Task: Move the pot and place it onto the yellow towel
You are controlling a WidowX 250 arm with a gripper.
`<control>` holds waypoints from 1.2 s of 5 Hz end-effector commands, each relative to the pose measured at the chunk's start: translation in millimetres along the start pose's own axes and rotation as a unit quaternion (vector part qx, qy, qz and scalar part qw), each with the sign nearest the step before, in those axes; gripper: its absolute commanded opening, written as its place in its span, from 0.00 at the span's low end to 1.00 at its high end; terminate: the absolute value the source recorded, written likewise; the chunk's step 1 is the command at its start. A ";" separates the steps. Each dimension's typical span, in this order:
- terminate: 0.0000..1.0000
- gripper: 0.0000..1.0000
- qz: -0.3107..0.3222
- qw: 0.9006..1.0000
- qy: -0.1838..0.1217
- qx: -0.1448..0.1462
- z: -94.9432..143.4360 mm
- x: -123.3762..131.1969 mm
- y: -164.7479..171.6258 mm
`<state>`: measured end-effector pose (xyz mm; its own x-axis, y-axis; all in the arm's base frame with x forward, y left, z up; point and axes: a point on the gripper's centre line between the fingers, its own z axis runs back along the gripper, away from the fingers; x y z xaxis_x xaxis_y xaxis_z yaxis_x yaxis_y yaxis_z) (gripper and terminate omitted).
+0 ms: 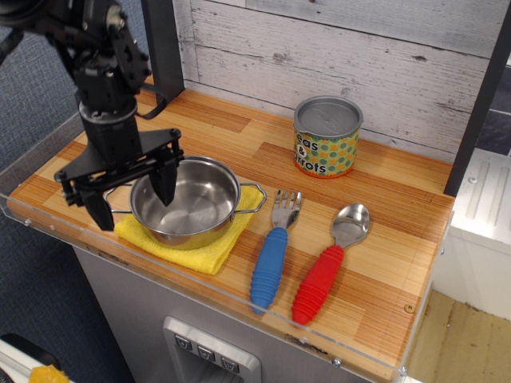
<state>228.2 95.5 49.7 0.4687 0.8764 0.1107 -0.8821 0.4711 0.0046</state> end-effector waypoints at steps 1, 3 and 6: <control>0.00 1.00 -0.069 0.997 -0.032 0.009 32.7 12.1 -26.7; 0.00 1.00 -0.215 0.975 -0.061 -0.011 47.5 41.3 -57.0; 1.00 1.00 -0.307 0.949 -0.077 0.010 46.3 90.8 -56.5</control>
